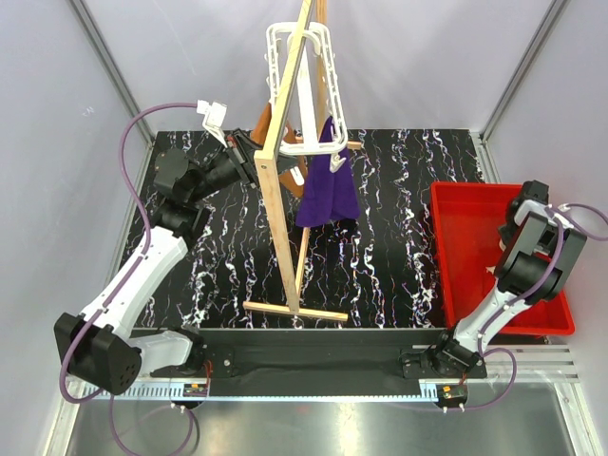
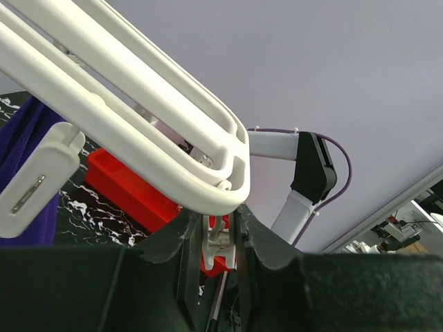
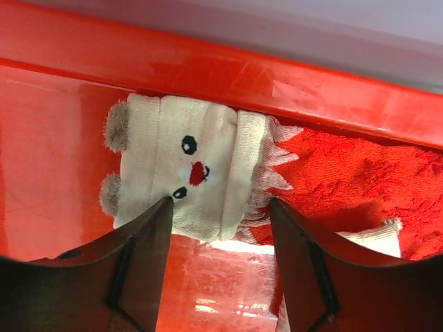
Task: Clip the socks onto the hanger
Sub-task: Pick up the sock from the bin.
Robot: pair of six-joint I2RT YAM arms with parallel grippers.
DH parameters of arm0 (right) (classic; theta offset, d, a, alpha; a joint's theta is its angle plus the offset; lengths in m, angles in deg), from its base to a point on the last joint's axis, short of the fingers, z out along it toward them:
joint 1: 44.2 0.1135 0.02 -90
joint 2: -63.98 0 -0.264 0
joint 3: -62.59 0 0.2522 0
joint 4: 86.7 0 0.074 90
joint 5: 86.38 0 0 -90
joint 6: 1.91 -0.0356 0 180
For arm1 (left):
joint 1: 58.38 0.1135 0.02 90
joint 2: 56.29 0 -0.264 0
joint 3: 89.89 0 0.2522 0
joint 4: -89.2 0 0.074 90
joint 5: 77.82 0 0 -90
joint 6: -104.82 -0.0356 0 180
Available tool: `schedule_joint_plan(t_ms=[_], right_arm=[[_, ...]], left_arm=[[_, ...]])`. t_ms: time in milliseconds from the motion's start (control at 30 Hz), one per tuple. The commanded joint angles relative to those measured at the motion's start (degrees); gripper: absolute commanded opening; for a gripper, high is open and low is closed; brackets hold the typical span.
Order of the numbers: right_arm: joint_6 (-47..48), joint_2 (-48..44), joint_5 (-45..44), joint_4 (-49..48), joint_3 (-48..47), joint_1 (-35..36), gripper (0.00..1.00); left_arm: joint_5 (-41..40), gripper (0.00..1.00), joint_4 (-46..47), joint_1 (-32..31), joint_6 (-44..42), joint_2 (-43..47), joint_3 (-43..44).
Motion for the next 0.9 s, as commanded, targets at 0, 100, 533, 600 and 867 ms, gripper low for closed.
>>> schedule_joint_plan(t_ms=[0,100,533,600,867], right_arm=[[-2.3,2.58,-1.14,2.7,-3.37,-1.08,0.62],[-2.75,4.34,-0.7,5.17,-4.78,-0.99,0.57],[-0.29,-5.57,-4.65,2.27,-1.0,6.2,0.0],[0.67,-9.86,-4.57,4.28,-1.7,8.92,0.0],[4.63,-31.21,9.73,5.09,-1.53,13.59,0.0]], left_arm=[[0.67,0.0,1.94,-0.17,-0.28,0.02,2.74],[0.67,0.0,2.38,-0.34,-0.02,-0.15,2.92],[0.58,0.0,2.65,-0.61,0.33,-0.15,2.57],[0.75,0.0,1.6,-0.69,-0.37,0.28,2.66],[-0.65,0.0,-3.06,-0.61,-3.8,2.13,2.31]])
